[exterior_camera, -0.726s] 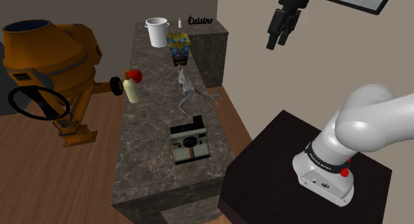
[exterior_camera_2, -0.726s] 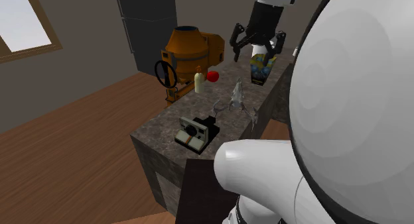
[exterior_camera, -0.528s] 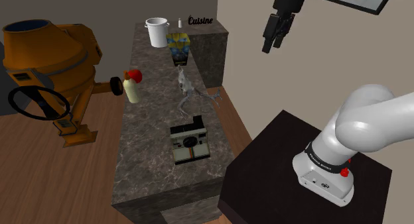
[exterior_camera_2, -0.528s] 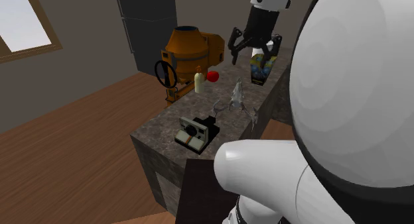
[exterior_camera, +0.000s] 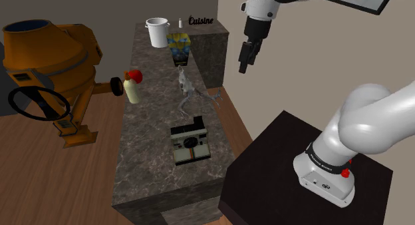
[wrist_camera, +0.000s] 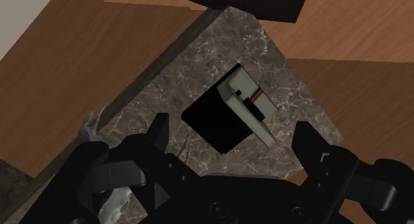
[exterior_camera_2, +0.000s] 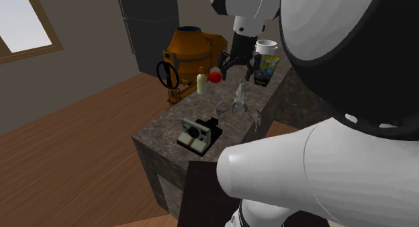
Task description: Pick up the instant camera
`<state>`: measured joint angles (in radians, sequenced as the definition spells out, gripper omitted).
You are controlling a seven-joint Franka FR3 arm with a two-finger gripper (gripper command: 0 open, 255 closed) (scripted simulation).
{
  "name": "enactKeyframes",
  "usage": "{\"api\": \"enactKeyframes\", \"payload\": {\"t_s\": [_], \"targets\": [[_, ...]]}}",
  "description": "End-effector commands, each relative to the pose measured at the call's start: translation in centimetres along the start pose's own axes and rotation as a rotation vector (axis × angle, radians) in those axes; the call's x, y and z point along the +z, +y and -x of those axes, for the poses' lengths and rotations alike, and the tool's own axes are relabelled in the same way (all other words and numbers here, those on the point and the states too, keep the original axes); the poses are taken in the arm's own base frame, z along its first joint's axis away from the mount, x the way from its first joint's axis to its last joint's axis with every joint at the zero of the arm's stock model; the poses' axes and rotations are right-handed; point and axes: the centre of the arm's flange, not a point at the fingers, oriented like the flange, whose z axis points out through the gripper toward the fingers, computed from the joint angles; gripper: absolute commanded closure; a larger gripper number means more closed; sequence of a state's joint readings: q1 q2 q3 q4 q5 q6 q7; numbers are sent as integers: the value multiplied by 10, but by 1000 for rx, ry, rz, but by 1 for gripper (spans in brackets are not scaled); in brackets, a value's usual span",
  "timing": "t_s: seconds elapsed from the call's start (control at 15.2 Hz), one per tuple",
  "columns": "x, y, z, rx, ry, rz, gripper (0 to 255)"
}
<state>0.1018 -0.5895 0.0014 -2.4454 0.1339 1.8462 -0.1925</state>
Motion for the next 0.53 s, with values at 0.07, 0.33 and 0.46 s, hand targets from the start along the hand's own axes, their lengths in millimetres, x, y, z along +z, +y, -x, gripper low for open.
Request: {"api": "enactKeyframes", "payload": {"t_s": [0.07,0.33,0.46], "targets": [[30,-11,-26,-68,-5,10,0],[72,-26,-57,-155,-14,23,0],[93,-34,-72,-199,-19,30,0]]}}
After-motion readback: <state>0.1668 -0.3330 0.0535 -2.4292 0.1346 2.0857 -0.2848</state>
